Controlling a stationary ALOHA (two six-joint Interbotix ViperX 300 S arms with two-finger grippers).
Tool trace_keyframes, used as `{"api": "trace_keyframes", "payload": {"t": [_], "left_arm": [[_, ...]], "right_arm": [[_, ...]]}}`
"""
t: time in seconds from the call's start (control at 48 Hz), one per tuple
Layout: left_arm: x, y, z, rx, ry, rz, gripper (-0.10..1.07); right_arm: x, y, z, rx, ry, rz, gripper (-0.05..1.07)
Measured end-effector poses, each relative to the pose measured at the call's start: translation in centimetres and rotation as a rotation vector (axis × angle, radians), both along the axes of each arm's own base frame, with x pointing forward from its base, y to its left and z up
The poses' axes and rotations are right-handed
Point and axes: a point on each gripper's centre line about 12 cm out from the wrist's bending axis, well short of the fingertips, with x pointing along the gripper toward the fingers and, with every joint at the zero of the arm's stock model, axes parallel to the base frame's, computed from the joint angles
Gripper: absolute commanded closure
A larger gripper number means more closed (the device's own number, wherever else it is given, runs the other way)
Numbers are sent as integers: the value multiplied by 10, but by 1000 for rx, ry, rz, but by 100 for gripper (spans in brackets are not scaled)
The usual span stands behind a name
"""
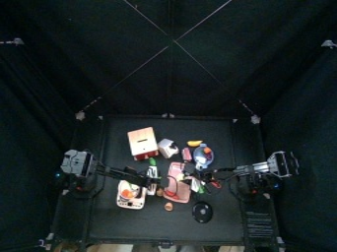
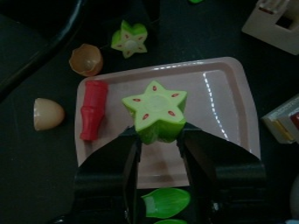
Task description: Grab other starfruit half
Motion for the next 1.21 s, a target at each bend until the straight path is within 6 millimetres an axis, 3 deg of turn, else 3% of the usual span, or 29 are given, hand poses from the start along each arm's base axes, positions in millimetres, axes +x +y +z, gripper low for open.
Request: {"api": "trace_keyframes", "payload": {"t": [0.229, 0.583, 0.729, 0.979, 1.208], "left_arm": [[0, 0, 1, -1, -3, 1, 6], [0, 1, 0, 0, 1, 3, 30], [-1, 2, 5, 4, -1, 8, 30], [-1, -7, 34, -14, -72, 1, 30], [0, -13, 41, -39, -104, -6, 30]], "right_arm": [[0, 0, 0, 0, 0, 2, 43], [0, 1, -1, 2, 1, 0, 43], [0, 0, -2, 8, 9, -7, 43], [2, -1, 1, 35, 32, -59, 43], [6, 1, -3, 107, 89, -142, 43]]}}
